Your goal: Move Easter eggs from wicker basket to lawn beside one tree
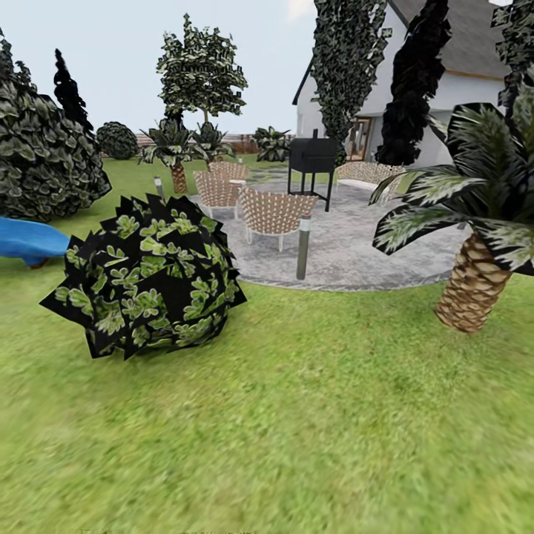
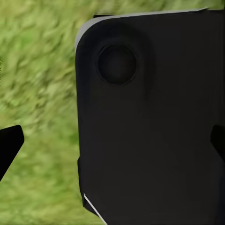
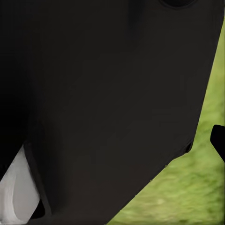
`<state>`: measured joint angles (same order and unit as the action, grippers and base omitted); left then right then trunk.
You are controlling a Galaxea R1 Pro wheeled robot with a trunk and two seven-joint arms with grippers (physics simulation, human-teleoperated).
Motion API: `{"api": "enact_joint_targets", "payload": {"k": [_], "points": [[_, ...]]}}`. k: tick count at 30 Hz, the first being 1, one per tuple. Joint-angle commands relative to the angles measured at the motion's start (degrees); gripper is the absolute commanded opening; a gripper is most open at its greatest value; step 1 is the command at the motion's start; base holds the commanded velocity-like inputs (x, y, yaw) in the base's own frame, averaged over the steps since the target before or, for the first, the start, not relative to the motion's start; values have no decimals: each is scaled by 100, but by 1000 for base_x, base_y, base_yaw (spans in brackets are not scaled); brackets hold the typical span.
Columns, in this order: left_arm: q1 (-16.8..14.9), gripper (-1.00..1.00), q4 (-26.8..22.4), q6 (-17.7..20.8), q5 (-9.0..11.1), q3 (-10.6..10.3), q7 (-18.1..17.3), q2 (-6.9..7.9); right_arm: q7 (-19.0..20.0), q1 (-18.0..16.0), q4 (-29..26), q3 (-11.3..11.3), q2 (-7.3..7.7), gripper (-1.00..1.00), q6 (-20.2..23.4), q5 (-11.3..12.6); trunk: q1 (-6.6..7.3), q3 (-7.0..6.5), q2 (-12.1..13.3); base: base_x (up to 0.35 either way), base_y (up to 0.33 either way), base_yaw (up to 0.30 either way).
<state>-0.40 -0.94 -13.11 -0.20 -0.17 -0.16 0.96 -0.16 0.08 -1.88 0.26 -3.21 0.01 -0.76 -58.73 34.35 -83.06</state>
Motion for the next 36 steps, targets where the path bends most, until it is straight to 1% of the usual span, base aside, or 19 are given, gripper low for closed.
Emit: {"api": "enact_joint_targets", "payload": {"k": [1, 7, 12, 20, 36], "points": [[-4, 100, 6, -38, -1, 4, -2, -1, -2, 1, -6, 3, -12, 100, 0, -9, 0, 7, -2, -4, 0, 243], [-4, 100, 2, -152, 7, 33, -2, -7, -2, 1, -10, 8, -64, 100, 0, -11, 0, 24, -2, -2, 0, 243], [-4, 100, 1, -473, 16, 41, -2, -10, -2, 1, -20, 9, -76, 100, -1, -12, 0, 38, -2, 0, 0, 243], [-4, 100, -2, -753, 20, 39, -2, -30, -2, 1, -63, 8, -74, 100, -1, -12, 0, 60, -2, 0, 0, 243], [-4, 100, -92, -807, 20, 17, -2, -69, -2, 1, -73, -10, -74, 100, -1, -5, 0, 97, -2, 0, 0, 239]]}}
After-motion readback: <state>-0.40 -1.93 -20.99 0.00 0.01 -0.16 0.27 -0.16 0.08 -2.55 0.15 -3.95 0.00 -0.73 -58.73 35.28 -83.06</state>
